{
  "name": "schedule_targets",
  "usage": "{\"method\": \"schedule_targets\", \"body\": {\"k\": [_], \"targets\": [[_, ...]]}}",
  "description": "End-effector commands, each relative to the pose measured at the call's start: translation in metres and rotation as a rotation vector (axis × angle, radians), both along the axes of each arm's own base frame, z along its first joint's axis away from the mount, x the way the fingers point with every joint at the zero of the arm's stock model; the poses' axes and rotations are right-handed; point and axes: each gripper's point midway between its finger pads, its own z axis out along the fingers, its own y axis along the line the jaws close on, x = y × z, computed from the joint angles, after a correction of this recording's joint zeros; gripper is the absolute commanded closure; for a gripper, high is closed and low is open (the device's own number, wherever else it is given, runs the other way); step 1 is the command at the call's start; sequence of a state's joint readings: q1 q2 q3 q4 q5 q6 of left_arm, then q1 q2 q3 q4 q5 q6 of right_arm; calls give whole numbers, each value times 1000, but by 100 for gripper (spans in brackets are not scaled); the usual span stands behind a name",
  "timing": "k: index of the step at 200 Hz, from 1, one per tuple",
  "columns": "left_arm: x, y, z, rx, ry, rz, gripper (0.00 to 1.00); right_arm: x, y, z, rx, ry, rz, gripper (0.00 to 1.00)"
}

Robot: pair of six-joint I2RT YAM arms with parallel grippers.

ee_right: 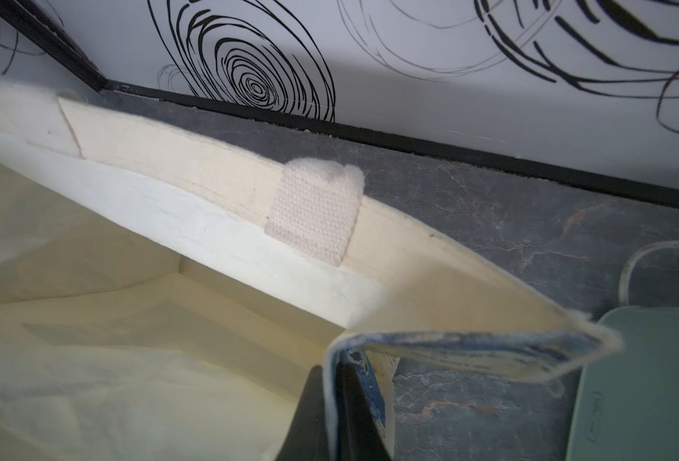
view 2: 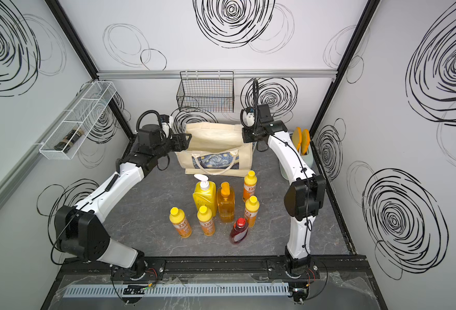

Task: Pack dish soap into the shopping bag
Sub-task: Adjust the shopping bag at the center of the board.

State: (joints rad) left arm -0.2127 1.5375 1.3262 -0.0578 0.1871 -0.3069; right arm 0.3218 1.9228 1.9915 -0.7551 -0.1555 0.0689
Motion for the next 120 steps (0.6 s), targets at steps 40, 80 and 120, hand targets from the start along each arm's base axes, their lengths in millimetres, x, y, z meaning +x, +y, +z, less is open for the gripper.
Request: {"method": "schedule_targets", "body": {"k": [40, 80, 120], "targets": [[31, 16, 7, 26, 2, 35, 17, -28, 21, 51, -96, -230, 115, 100], [26, 7, -8, 26, 48, -34, 37, -30, 9, 65, -104, -307, 71, 100], [36, 19, 2, 10, 20, 24, 95, -34, -3, 61, -125, -297, 44, 100]]}}
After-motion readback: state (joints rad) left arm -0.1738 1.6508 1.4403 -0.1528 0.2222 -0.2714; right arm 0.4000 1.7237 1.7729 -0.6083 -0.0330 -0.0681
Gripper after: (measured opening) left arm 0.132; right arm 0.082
